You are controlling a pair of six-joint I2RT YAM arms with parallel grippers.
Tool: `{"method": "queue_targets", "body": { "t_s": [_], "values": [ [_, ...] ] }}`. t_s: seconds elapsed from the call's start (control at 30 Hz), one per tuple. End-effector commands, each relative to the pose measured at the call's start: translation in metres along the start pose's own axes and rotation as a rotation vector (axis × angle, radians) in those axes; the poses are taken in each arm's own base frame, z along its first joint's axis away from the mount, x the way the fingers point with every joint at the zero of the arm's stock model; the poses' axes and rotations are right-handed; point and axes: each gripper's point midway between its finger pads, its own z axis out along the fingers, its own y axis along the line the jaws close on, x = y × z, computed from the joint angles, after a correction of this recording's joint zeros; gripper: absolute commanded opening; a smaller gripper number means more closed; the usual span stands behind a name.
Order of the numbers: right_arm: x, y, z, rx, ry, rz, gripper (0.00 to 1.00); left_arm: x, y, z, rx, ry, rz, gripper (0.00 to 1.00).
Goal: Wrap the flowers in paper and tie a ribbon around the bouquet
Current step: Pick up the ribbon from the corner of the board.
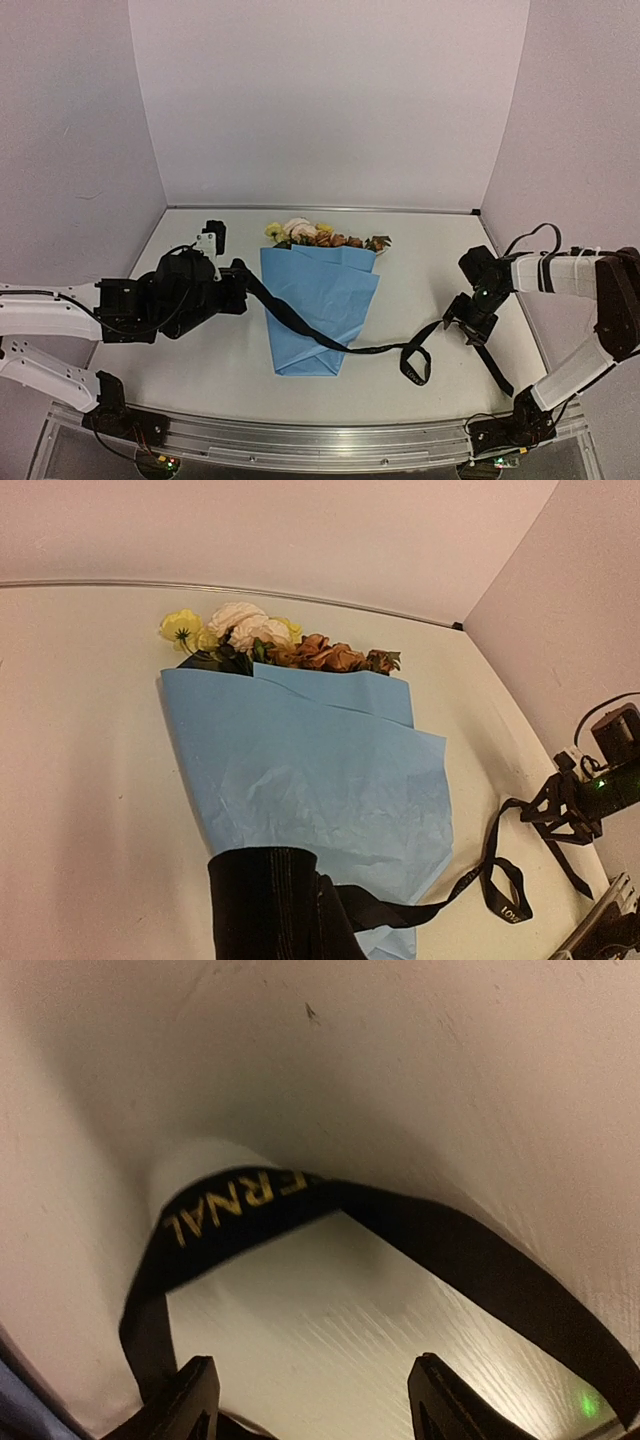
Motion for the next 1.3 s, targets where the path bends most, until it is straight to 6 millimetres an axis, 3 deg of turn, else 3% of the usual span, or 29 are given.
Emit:
{"method": "queue_targets", "body": {
  "t_s": [0.0,0.2,0.4,0.53,0.87,1.27],
  "values": [
    [-0.035,0.019,0.012,-0.097,-0.169,0.185,0.66,-0.011,0.011,-0.007,-0.054,-0.029,-0.035,0.0],
    [-0.054,0.006,0.012,-0.054,-0.287,0.24,0.68,-0.017,0.012,-0.011,-0.053,-0.042,-0.046,0.0],
    [-0.06,0.007,0.016,-0.078,-0.305,0.292,0.66,-0.017,0.014,-0.013,-0.06,-0.037,-0.044,0.0],
    [-0.059,0.024,0.014,-0.158,-0.283,0.298,0.6,-0.016,0.014,-0.013,-0.062,-0.034,-0.042,0.0],
    [-0.051,0.047,-0.005,-0.247,-0.296,0.276,0.6,-0.015,0.014,-0.012,-0.061,-0.027,-0.043,0.0],
    [-0.066,0.066,0.007,-0.223,-0.3,0.305,0.58,-0.021,0.02,-0.018,-0.08,-0.046,-0.056,0.0]
  ]
}}
